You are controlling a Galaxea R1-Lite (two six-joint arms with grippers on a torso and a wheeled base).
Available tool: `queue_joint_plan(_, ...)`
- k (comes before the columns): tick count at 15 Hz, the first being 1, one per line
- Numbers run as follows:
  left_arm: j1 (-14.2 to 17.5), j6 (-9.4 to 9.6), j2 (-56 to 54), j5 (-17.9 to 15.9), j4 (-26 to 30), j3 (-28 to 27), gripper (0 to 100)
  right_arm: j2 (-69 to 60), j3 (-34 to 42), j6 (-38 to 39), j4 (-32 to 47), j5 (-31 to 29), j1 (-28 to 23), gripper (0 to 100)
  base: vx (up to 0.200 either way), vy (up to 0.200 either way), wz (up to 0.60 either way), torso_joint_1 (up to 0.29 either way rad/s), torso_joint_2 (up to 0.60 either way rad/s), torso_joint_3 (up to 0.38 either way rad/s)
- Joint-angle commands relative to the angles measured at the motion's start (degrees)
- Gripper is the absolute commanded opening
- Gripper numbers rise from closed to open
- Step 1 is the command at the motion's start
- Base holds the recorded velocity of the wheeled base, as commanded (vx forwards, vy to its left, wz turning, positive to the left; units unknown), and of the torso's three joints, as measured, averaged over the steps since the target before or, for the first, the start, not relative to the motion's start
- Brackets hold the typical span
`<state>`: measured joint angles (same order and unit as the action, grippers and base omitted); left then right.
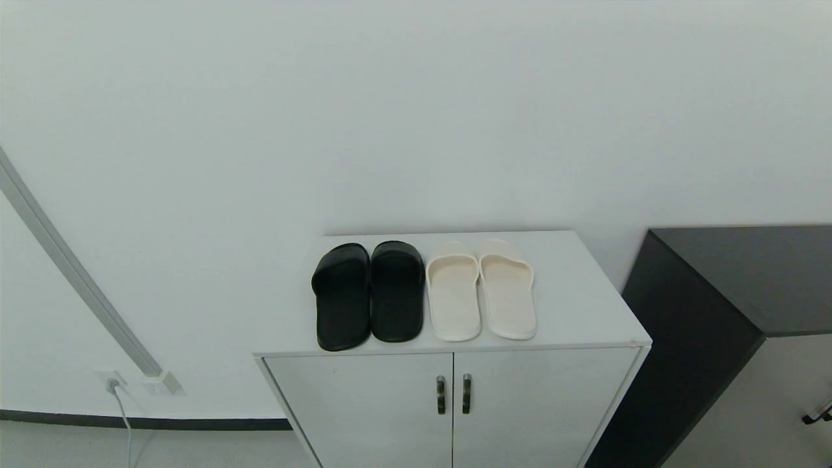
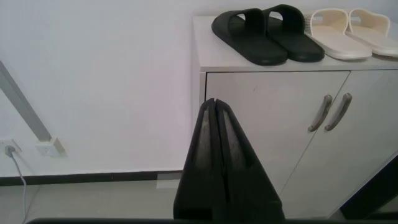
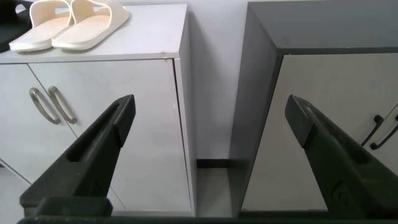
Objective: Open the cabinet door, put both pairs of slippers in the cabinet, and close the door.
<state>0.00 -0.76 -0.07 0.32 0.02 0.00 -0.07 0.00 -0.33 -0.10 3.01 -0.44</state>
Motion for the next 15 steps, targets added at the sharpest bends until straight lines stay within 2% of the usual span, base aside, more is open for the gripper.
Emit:
queue_joint_plan(1,0.00,-0.04,0.07,0.03,-0.02,0.00,0,0.07,0.00,-0.02,0.01,0.07,0.00,100,0.000,0.000,0.00,0.000,0.00,0.000)
queue_joint_plan(13,0.00,-0.12,0.07,0.12,-0.02,0.00,0,0.07,-0.09,0.07,-0.78,-0.02,0.09,100,0.000,0.000,0.00,0.000,0.00,0.000)
queue_joint_plan(14,0.00,-0.12,0.07,0.12,0.06,0.00,0,2.45,-8.70,4.11,-3.24,0.59,0.97,100,0.000,0.000,0.00,0.000,0.00,0.000)
queue_joint_plan(15,0.00,-0.47,0.07,0.21,0.06,0.00,0,7.72,-17.58,10.00,-0.87,1.21,2.99,100,0.000,0.000,0.00,0.000,0.00,0.000)
